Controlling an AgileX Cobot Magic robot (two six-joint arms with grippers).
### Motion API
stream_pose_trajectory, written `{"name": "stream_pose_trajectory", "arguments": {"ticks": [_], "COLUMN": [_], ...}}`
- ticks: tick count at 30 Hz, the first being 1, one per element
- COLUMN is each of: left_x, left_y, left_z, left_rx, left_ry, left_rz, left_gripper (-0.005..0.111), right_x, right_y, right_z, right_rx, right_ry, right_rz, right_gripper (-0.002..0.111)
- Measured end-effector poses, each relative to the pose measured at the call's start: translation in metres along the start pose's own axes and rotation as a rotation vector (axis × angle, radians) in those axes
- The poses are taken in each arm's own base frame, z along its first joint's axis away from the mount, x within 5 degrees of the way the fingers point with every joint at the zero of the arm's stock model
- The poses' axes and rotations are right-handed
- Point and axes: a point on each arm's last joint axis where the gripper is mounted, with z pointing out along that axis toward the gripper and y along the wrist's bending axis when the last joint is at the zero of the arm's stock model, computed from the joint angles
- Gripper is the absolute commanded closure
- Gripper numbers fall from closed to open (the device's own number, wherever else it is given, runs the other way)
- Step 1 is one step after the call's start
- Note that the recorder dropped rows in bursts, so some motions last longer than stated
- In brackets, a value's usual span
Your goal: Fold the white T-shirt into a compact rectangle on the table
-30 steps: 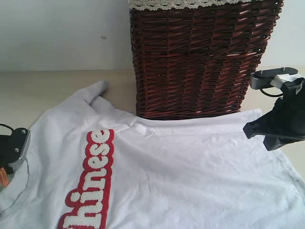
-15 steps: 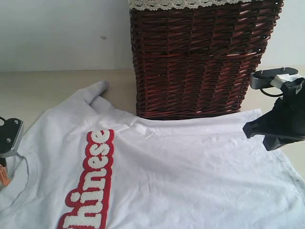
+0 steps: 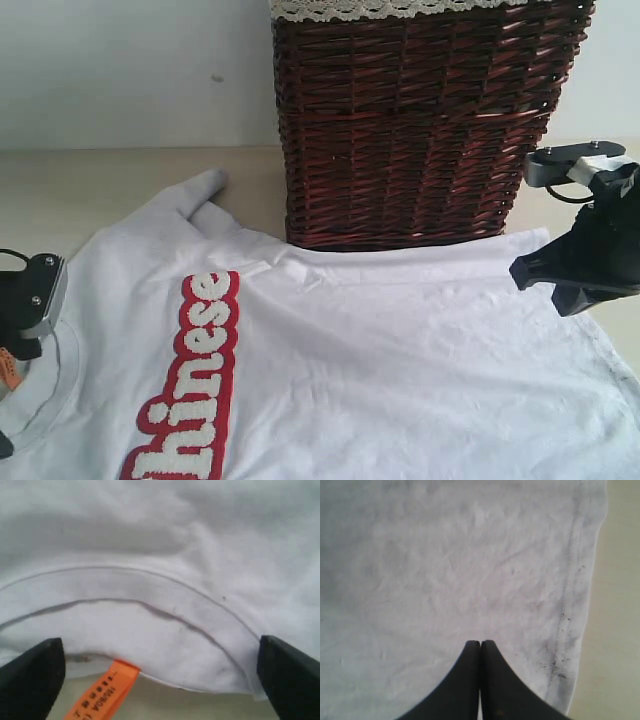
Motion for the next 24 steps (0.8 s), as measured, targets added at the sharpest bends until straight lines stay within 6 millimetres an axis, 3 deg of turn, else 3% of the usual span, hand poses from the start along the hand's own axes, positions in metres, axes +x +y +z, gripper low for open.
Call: {"name": "stream_pose_trajectory", "arguments": {"ticks": [10, 24], "left_x": [0.010, 0.012], "left_y": [0.005, 0.011], "left_z": [0.017, 0.012], "left_rx": [-0.011, -0.089], "left_ry": [0.086, 0.124], "left_rz": [-0.009, 0.042], "left_gripper": [0.001, 0.001], "right_x": [0.000, 0.000], "right_y": [0.000, 0.000], "right_z": [0.000, 0.000], "right_rx": [0.000, 0.000], "right_ry": [0.000, 0.000], "right_rz": [0.000, -0.018], "right_gripper": [0.108, 0.108]}}
